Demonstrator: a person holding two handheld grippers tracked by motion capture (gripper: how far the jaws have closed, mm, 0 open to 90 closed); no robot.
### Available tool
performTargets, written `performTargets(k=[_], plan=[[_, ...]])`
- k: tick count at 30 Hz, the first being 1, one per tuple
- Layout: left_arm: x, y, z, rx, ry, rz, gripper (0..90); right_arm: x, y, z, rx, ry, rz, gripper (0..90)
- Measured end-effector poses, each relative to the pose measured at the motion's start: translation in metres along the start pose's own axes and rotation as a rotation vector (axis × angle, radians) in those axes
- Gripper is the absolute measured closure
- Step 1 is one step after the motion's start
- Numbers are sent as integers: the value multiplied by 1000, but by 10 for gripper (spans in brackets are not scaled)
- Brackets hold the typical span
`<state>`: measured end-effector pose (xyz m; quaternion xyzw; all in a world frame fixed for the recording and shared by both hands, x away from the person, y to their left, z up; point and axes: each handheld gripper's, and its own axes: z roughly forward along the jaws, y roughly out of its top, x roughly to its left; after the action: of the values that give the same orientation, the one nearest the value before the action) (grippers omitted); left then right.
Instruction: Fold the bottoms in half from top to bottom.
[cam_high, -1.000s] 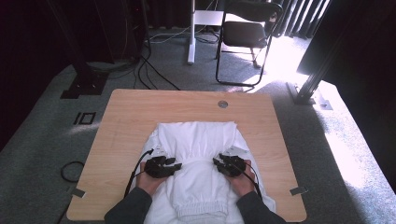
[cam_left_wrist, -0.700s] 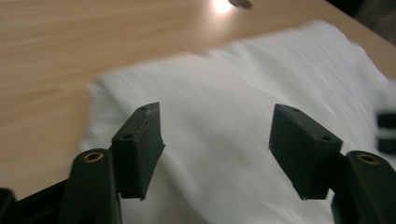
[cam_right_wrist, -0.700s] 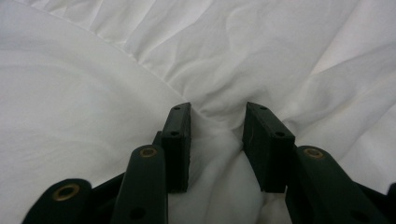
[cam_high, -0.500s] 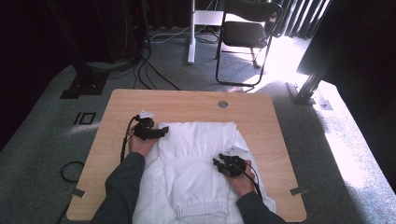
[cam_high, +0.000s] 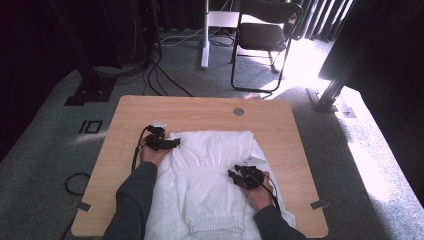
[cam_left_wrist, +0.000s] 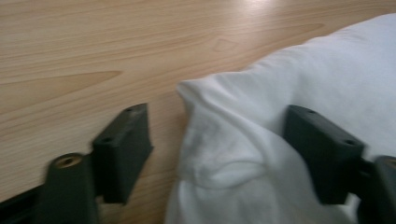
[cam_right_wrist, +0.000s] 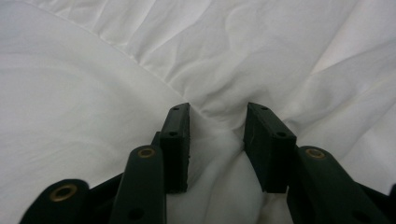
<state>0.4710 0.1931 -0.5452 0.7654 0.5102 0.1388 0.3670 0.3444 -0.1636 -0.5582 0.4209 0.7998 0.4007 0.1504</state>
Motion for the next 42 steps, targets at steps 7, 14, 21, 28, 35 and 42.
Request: performTargets(k=[7,14,21,28,35,42], plan=[[-1,2,1,20,-53,9,609,-39,40,-14,-69,-79,98,374],[0,2,2,18,-72,-12,652,-104,82,18,-47,-188,277,249],[0,2,2,20,-75,-19,660,-125,82,55,42,-129,388,200],[5,0,1,16,-115,-53,740,-116,82,56,131,-170,283,778],[8,0,-2,16,-117,-47,791,-133,65,44,52,-111,398,844],[8,16,-19,-50,-139,-38,806,-130,75,33,-9,-126,335,844]])
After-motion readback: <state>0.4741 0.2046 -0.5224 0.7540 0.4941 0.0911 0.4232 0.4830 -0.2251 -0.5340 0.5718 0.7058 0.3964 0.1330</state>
